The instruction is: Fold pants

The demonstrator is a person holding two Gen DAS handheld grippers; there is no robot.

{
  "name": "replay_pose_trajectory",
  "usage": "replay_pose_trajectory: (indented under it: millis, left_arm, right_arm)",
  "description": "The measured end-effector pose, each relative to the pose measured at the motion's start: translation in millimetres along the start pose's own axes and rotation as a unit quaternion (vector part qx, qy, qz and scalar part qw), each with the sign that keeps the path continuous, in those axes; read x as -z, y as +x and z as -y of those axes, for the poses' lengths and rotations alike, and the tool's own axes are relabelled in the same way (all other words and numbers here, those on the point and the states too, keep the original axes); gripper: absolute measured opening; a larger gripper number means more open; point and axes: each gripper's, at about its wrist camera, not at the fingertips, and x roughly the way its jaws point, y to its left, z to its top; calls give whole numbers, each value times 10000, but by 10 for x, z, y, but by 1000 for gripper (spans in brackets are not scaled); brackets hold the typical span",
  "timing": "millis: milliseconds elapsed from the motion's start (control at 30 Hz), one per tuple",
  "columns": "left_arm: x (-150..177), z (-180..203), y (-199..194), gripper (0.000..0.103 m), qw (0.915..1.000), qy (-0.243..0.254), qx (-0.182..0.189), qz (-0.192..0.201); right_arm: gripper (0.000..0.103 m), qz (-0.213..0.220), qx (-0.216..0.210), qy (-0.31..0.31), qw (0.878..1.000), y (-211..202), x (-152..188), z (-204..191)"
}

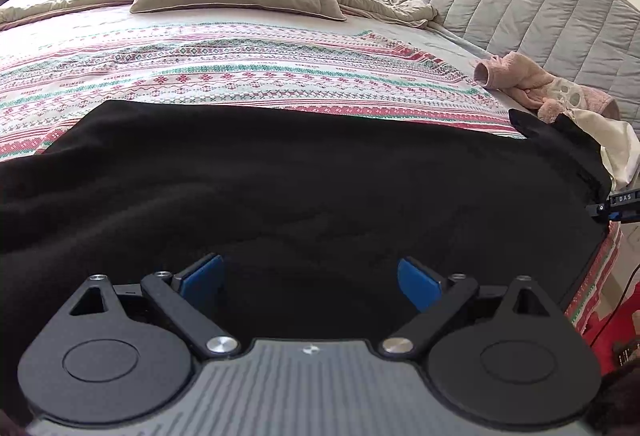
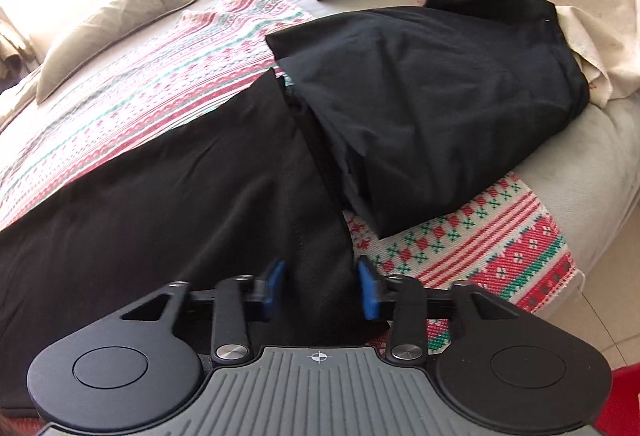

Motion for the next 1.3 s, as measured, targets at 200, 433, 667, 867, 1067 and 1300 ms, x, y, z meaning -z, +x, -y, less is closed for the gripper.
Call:
replay_pose_trajectory:
  millis: [200,433,667,867,1067,1300]
  left_arm:
    - [-20,-30,-11,103,9991,-301,292,39]
    - [-101,-100,121,103,9857,-1208,1174,12]
    - [-137,-122,257,103,9668,-1821,1793,-5]
    - [-121,-218,321,93,9556,-2171,1989,-43]
    - [-116,-290,347,84,9469,-2409,2123,-164]
    - [-121,-343,389,64,9453,-2553,2009,-286]
  right_arm:
    - [14,273,-467,210,9983,-159,-40,-60]
    - [14,671,-1116,-603,9897,-382,-153,-864]
    - [14,411,-1886,-1872,9632,-296,35,-2095]
    - [14,-221,-2326,-2860,9293,-58,509,-2951]
    - [14,-555,-2553,-3381,9041,-14,853,-3358]
    - [32,-1018,-2973,-3503,8823,41,969,-3500]
